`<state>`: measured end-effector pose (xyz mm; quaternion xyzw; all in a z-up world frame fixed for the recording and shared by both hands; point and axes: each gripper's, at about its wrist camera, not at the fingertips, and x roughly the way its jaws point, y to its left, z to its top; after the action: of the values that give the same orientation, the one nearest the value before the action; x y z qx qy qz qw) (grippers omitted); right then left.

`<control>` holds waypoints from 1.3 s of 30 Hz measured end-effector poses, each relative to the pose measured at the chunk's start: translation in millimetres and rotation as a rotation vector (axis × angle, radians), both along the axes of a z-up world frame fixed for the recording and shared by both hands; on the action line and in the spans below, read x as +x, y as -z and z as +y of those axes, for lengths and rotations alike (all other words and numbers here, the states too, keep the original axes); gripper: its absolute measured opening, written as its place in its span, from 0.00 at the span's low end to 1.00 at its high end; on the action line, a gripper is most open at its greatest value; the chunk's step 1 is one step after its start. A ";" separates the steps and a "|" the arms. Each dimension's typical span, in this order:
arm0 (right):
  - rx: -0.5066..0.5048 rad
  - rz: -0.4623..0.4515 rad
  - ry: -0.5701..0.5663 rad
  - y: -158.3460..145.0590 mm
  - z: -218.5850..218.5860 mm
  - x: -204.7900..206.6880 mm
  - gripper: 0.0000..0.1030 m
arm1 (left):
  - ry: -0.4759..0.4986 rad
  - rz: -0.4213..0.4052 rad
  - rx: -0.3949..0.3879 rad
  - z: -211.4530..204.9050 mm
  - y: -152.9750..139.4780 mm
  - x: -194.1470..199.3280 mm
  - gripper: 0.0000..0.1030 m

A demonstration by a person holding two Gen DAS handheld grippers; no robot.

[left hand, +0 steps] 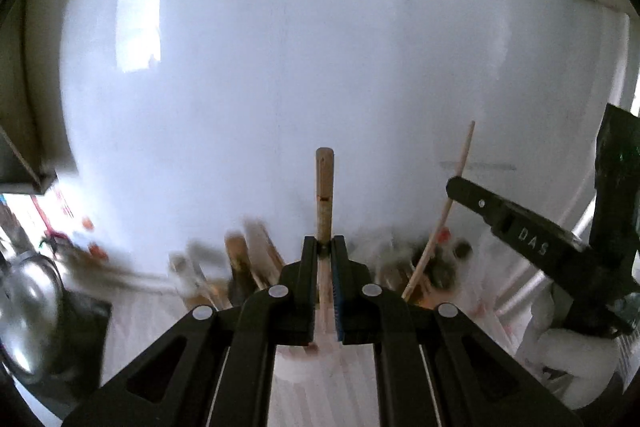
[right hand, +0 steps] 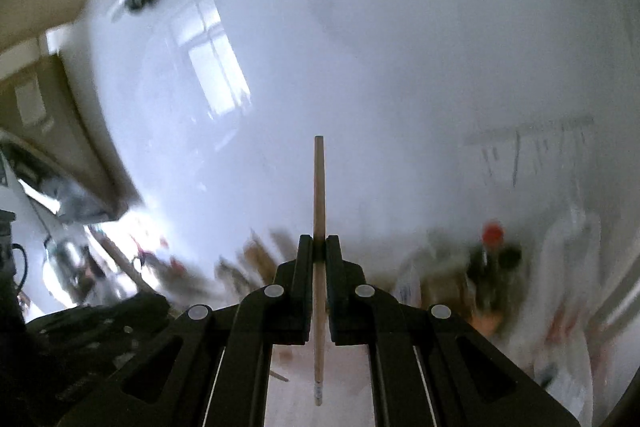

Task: Organize utensils
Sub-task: 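Lift both light chopsticks and lower them into the white holder, then open both tools and withdraw from the holder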

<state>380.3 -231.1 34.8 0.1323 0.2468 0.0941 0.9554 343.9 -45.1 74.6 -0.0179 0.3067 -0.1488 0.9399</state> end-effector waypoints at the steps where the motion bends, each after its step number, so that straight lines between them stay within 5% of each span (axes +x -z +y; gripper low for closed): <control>1: -0.004 -0.010 0.001 -7.6 2.6 10.2 0.06 | -0.002 0.000 0.004 0.5 -2.0 7.7 0.04; 5: -0.010 -0.013 0.005 -12.5 14.5 53.0 0.06 | -0.034 0.036 0.044 1.1 6.6 49.3 0.04; 12: -0.033 0.028 0.004 20.8 35.8 108.2 0.06 | -0.052 0.140 0.085 -1.4 51.1 95.6 0.04; 25: -0.009 0.132 -0.039 82.2 45.7 132.4 0.06 | -0.062 0.220 0.014 18.2 80.2 103.5 0.11; 28: -0.026 0.187 -0.065 92.1 50.1 129.2 0.09 | -0.121 0.243 0.039 23.7 80.1 98.8 0.42; 29: -0.031 0.192 -0.065 92.8 51.1 126.3 0.19 | -0.144 0.231 0.041 28.3 78.9 94.2 0.65; 30: -0.035 0.192 -0.062 94.1 52.2 122.3 0.27 | -0.159 0.217 0.037 32.2 77.5 90.1 0.74; 32: -0.038 0.192 -0.048 93.9 38.9 107.2 0.43 | -0.191 0.174 0.035 41.8 74.1 78.1 0.75; 36: -0.069 0.198 -0.005 93.0 30.2 82.0 0.55 | -0.236 0.134 0.067 51.9 78.3 61.3 1.00; 39: -0.156 0.211 0.040 99.0 30.8 64.1 0.79 | -0.287 0.093 0.128 52.8 89.9 45.2 1.00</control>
<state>444.4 -200.3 -64.1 0.0716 0.3498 0.0409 0.9332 389.0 7.8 -15.2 -0.0085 0.3531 0.0080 0.9355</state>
